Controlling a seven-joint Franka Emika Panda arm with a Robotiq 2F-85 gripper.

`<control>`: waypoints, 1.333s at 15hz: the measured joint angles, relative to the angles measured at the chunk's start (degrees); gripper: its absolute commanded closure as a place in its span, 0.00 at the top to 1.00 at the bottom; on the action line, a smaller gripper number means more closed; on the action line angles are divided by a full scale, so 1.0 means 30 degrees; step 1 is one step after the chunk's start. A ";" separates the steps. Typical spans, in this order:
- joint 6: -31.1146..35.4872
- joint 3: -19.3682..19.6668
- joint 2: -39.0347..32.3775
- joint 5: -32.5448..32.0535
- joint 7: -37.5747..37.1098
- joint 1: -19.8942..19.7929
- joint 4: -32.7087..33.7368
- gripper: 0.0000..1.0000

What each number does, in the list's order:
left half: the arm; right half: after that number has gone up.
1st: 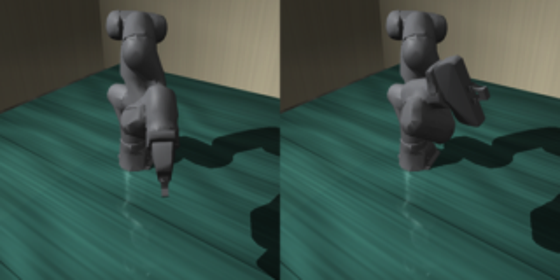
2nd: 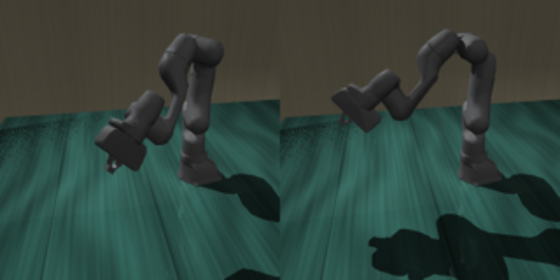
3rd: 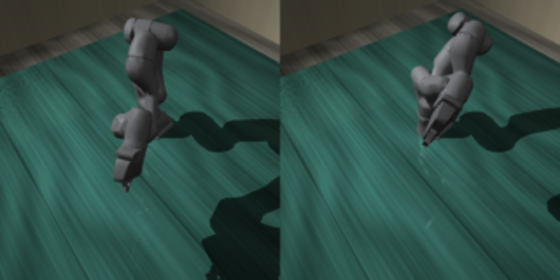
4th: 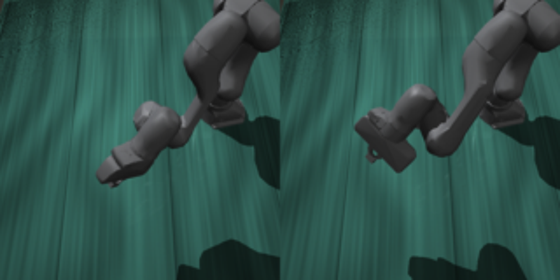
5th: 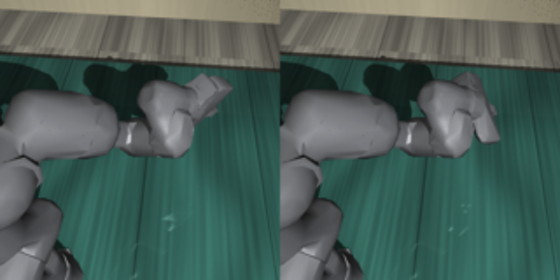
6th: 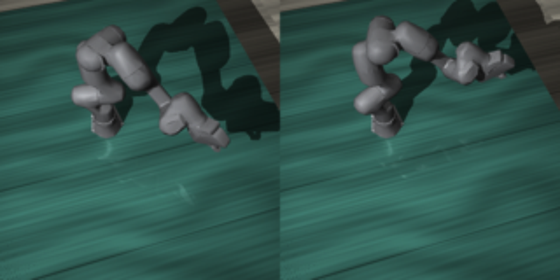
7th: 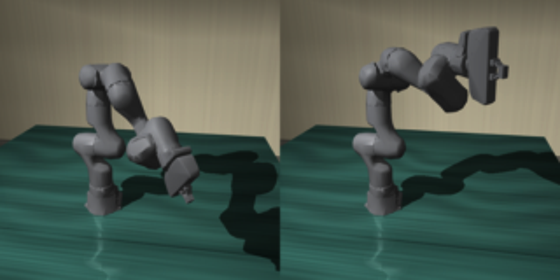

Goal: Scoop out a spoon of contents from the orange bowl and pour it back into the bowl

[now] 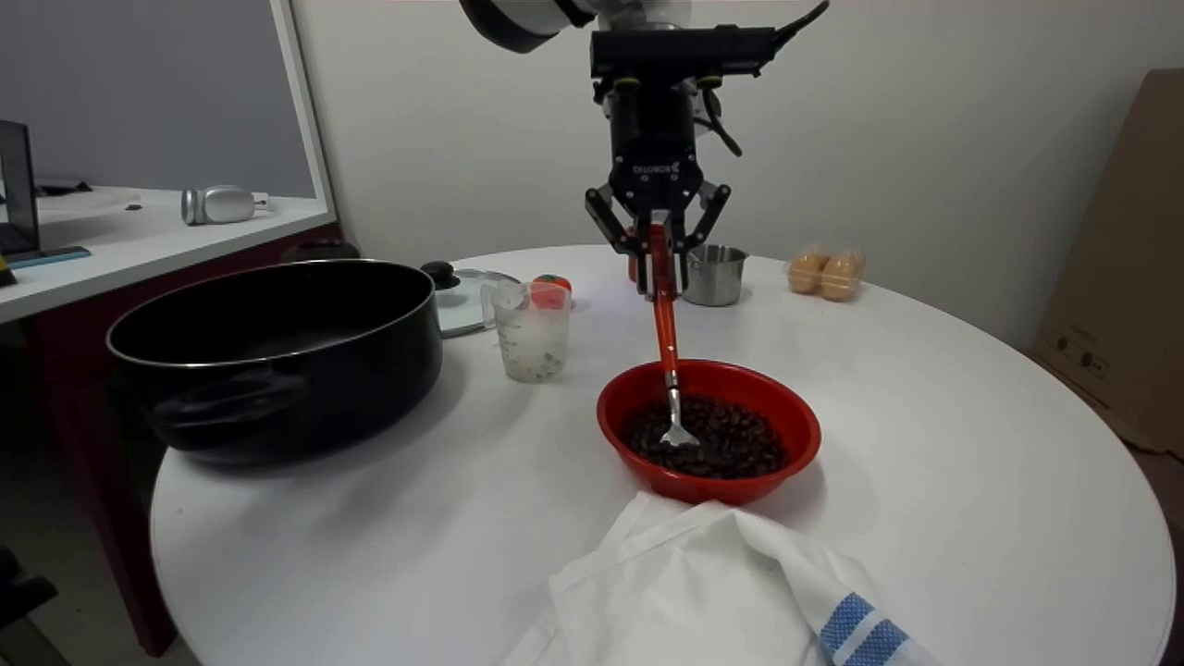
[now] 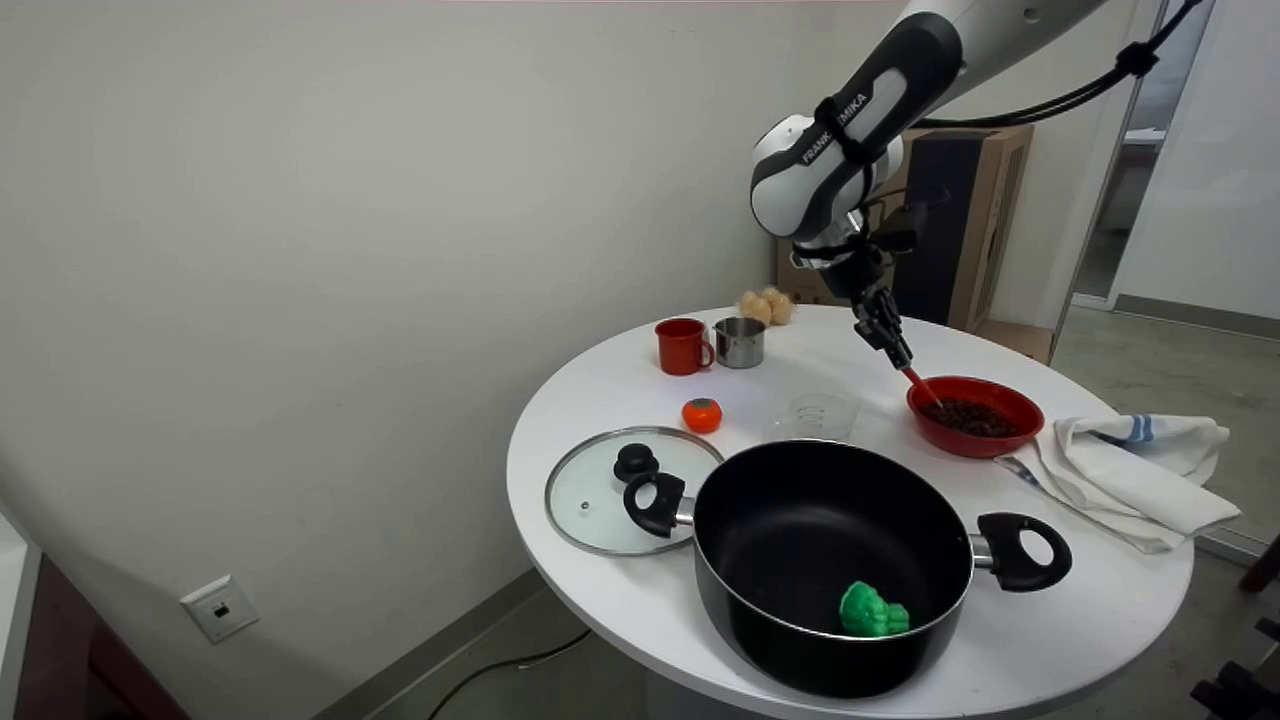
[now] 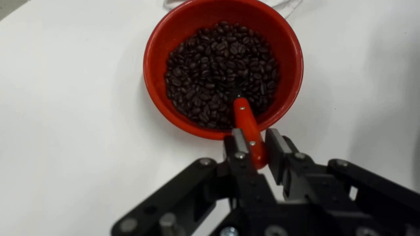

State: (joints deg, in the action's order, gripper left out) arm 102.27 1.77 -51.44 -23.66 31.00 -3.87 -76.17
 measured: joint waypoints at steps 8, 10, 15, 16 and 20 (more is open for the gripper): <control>-0.1166 0.0043 0.0008 -0.0584 -0.0339 0.0798 0.0306 0.05; -0.1501 0.0129 0.0007 -0.0990 -0.0461 0.1073 0.0335 0.05; -0.2175 0.0282 0.0007 -0.1804 -0.0629 0.1503 0.0432 0.05; -0.2316 0.0286 0.0008 -0.1913 -0.0631 0.1549 0.0459 0.05; -0.3103 0.0290 0.0008 -0.2094 -0.0632 0.1744 0.0642 0.05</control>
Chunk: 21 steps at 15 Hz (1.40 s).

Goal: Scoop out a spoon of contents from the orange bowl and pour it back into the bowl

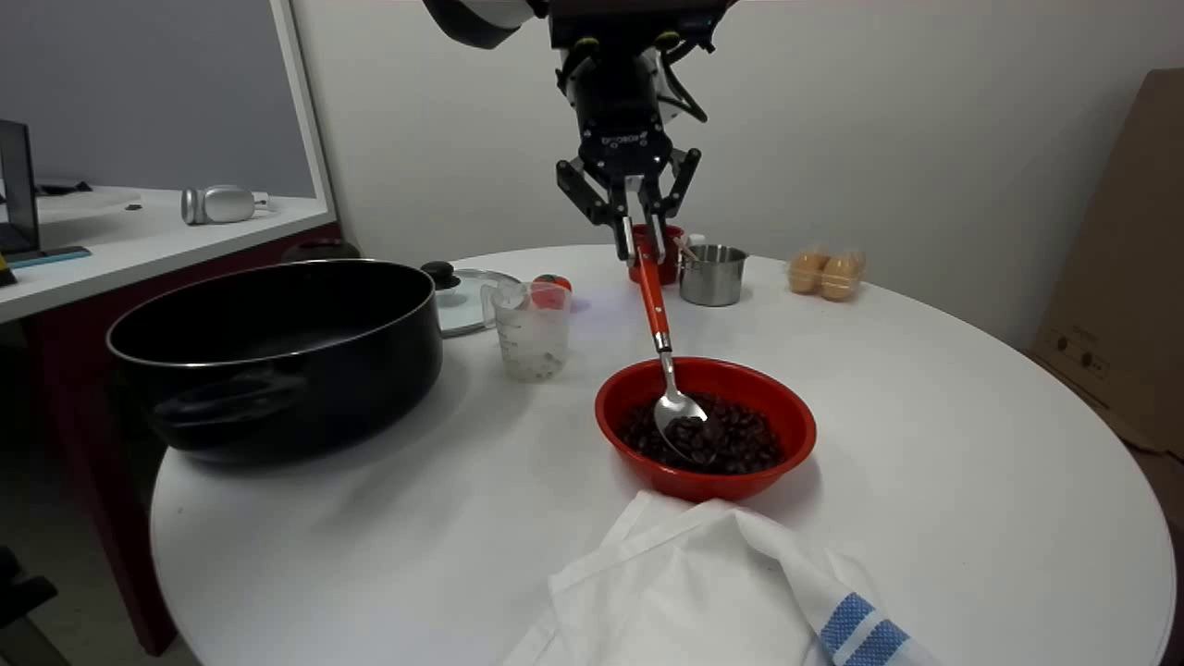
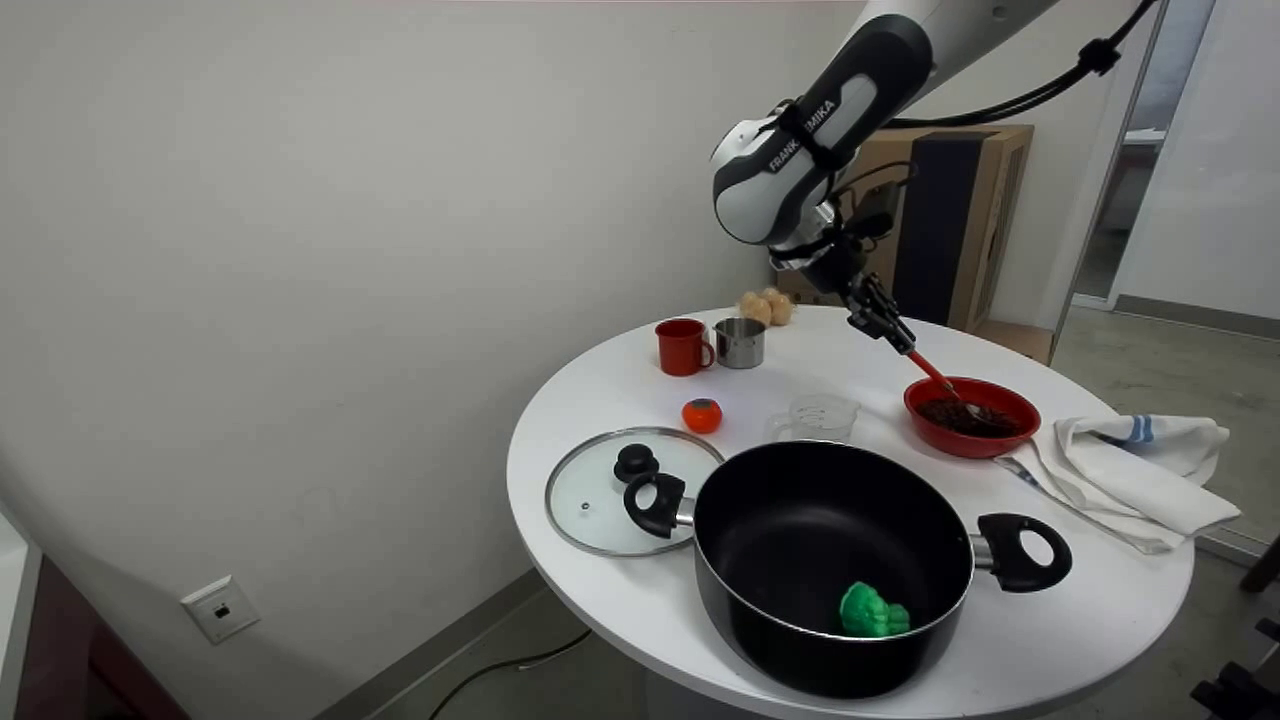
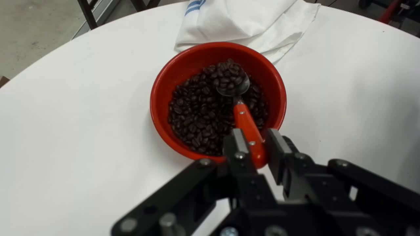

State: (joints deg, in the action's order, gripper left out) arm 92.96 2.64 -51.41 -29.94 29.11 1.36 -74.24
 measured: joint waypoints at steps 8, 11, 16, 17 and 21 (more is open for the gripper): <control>-0.1046 0.0000 0.0001 -0.0420 0.0000 0.0439 0.0324 0.05; -0.1599 0.0000 0.0001 -0.1079 -0.0014 0.0644 0.0484 0.05; -0.2492 -0.0001 0.0033 -0.2153 -0.0249 0.1107 0.0649 0.05; -0.2646 -0.0002 0.0075 -0.2316 -0.0286 0.1209 0.0653 0.05; -0.3312 -0.0101 0.0381 -0.2680 -0.0299 0.1535 0.0660 0.05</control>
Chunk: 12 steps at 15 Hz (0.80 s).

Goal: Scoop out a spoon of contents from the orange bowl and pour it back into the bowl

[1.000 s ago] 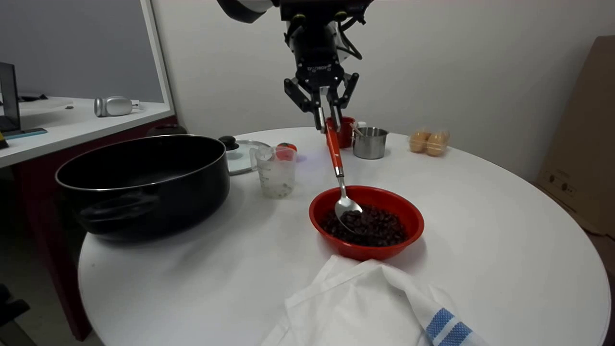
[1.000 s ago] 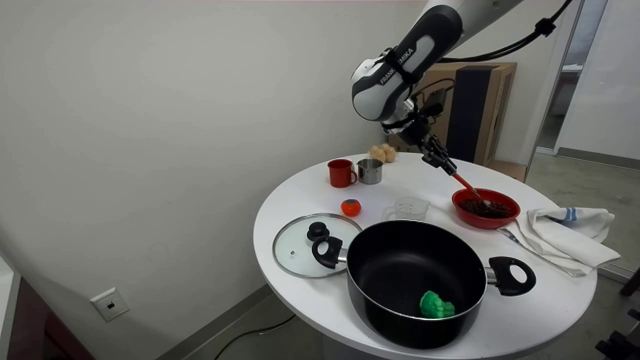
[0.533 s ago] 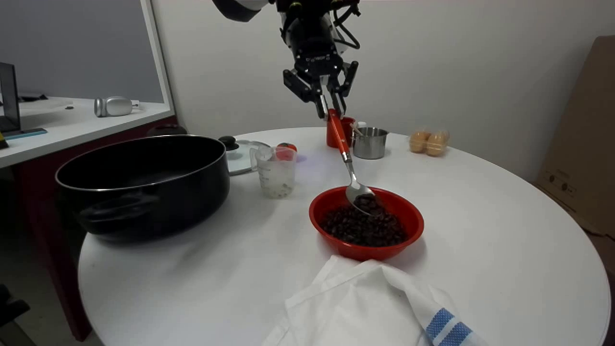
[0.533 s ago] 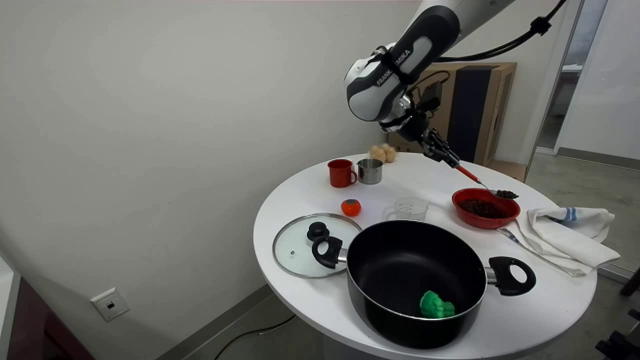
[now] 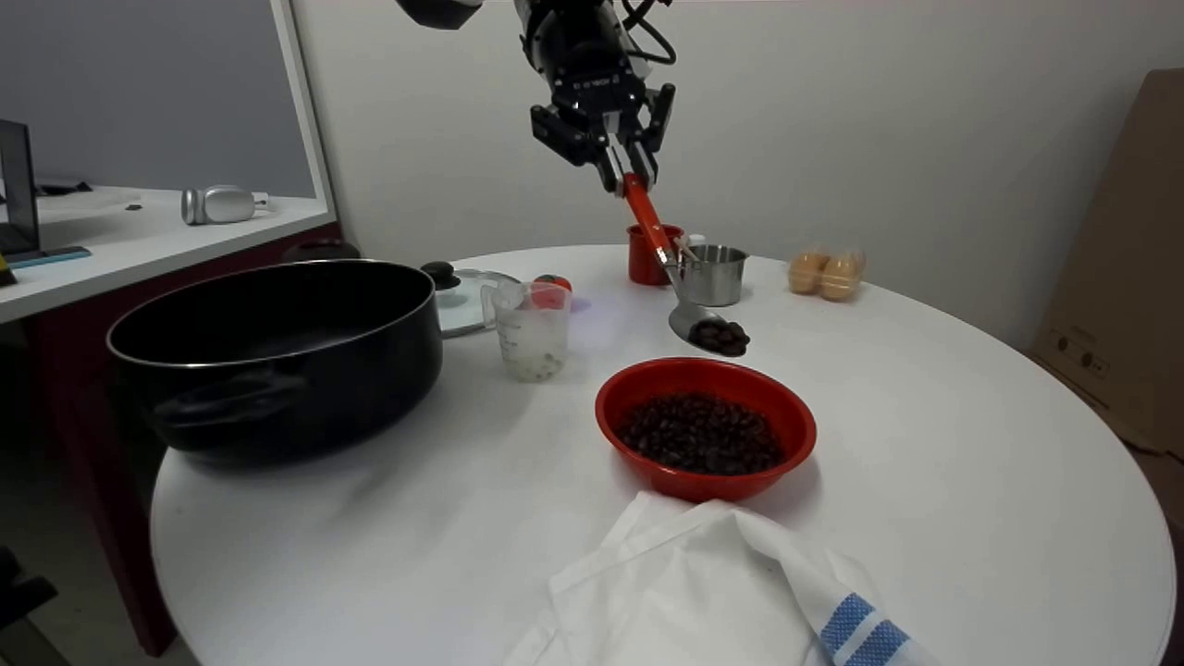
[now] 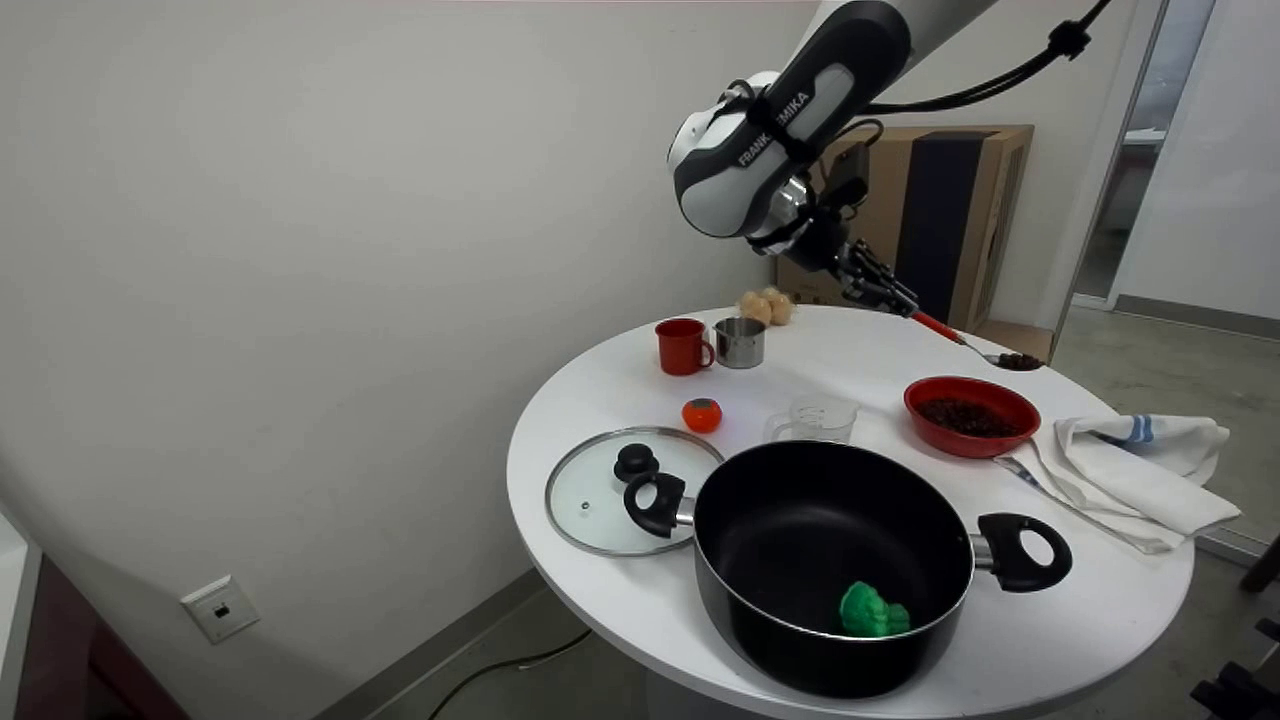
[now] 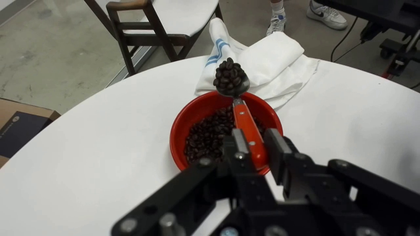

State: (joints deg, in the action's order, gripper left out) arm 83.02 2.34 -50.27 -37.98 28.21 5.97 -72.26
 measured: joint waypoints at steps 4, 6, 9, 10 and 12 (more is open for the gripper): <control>-0.0463 -0.0182 0.0612 -0.0019 0.0001 0.0117 0.0006 0.05; -0.0497 -0.0236 0.1009 -0.0021 0.0005 0.0116 0.0035 0.05; -0.0532 -0.0261 0.1649 -0.0021 0.0025 0.0087 0.0166 0.05; -0.0576 -0.0261 0.1805 -0.0021 0.0026 0.0068 0.0242 0.05; -0.0846 -0.0261 0.1870 -0.0021 0.0026 0.0022 0.0516 0.05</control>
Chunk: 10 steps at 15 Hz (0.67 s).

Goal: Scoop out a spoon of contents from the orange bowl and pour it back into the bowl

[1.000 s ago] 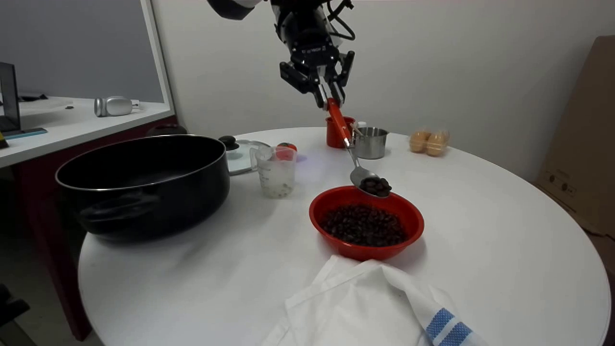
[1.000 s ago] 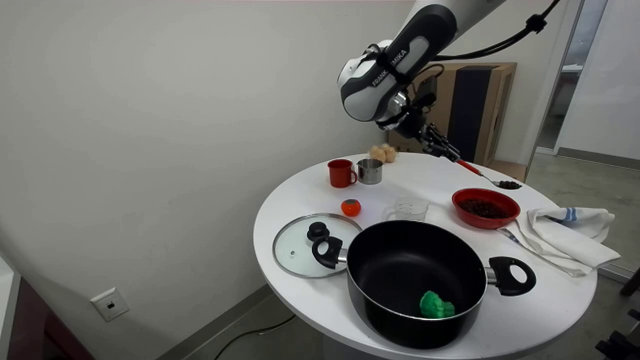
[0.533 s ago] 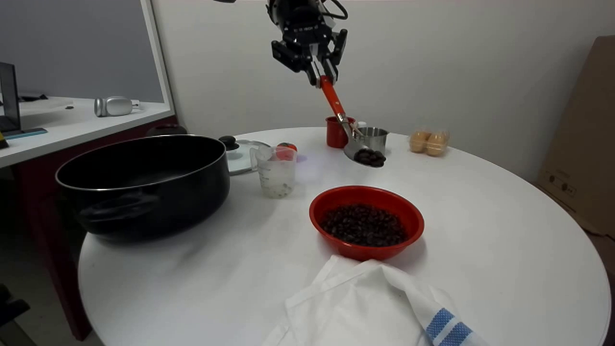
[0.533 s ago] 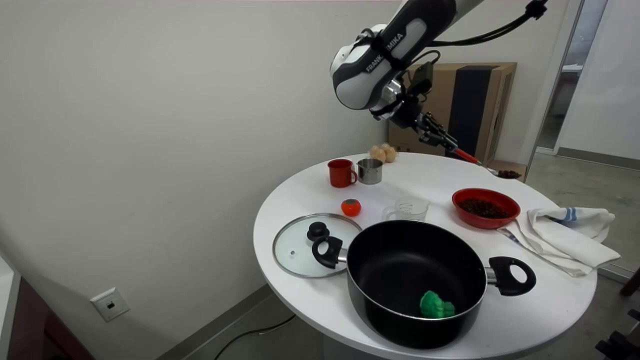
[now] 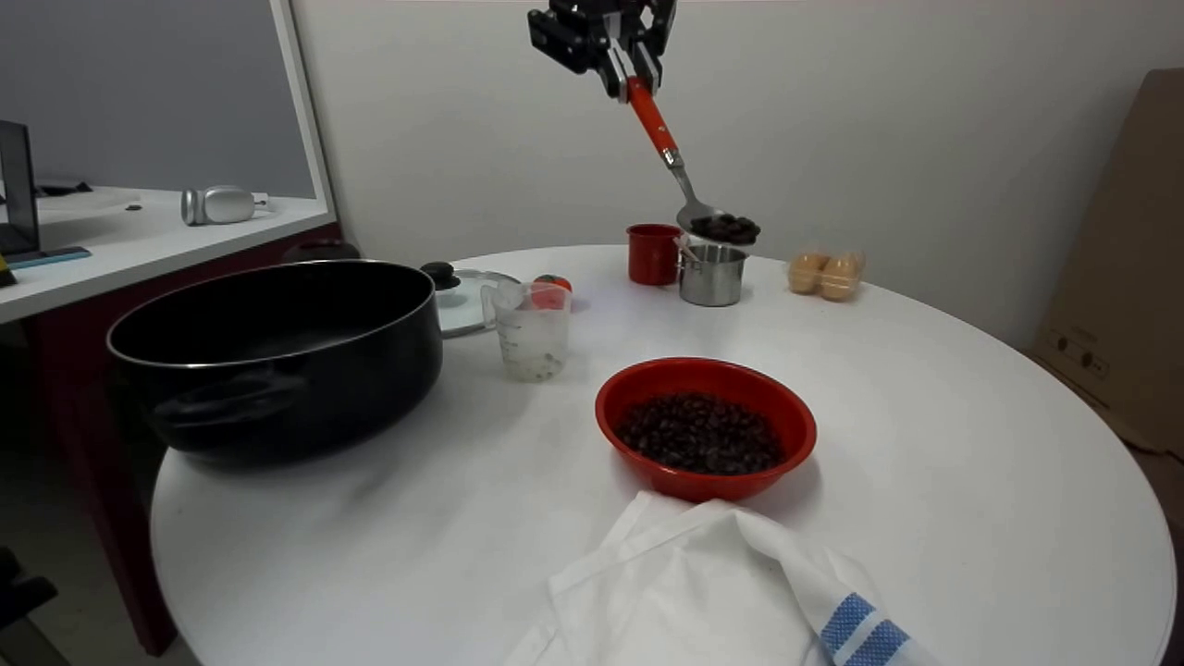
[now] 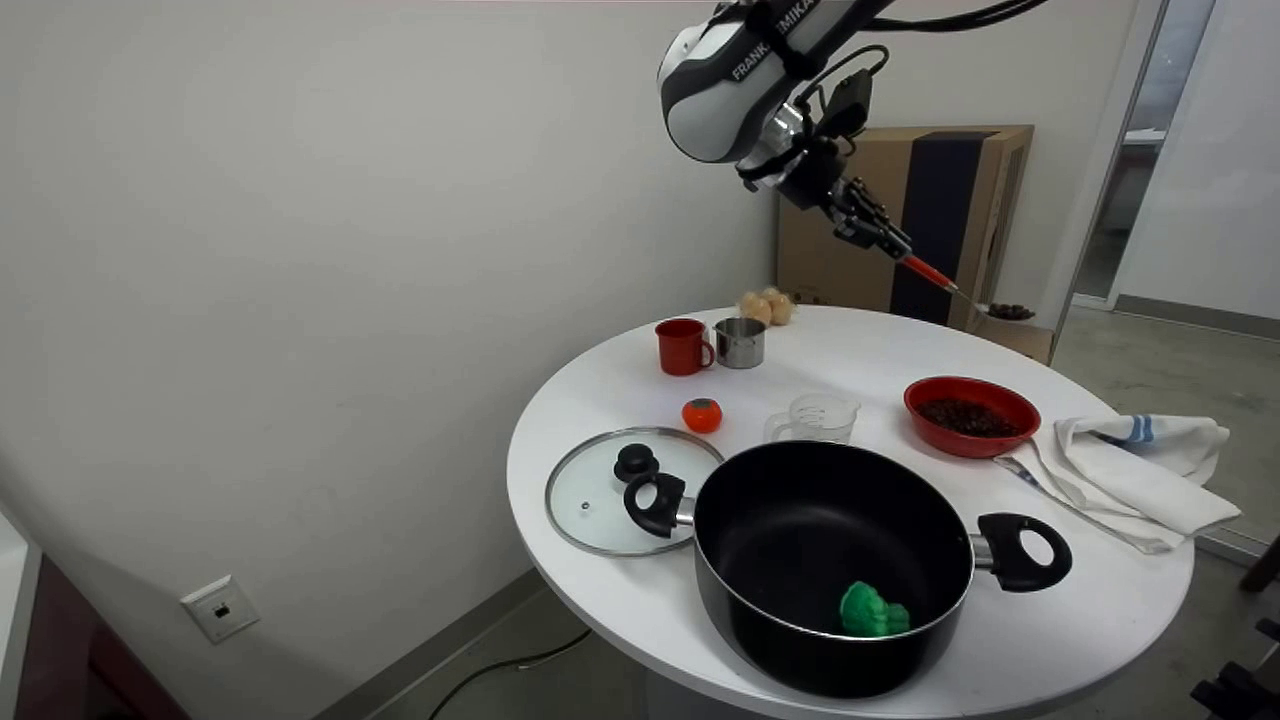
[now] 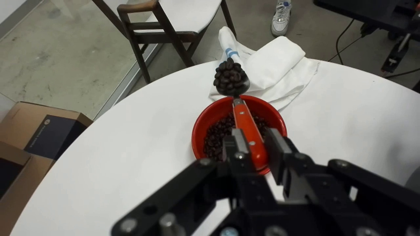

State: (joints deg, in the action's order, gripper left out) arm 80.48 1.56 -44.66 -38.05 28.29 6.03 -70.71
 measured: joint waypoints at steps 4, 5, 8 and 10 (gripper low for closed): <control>-0.0645 0.0004 -0.0296 0.0000 -0.0002 -0.0141 0.0437 0.05; -0.0829 0.0005 -0.0467 0.0002 -0.0003 -0.0186 0.0589 0.05; -0.1352 0.0006 -0.1249 0.0086 -0.0002 -0.0371 0.1290 0.05; -0.1478 0.0002 -0.1892 0.0272 -0.0001 -0.0557 0.1896 0.05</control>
State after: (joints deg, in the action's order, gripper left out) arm 76.05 1.56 -50.34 -37.23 28.28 4.36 -65.02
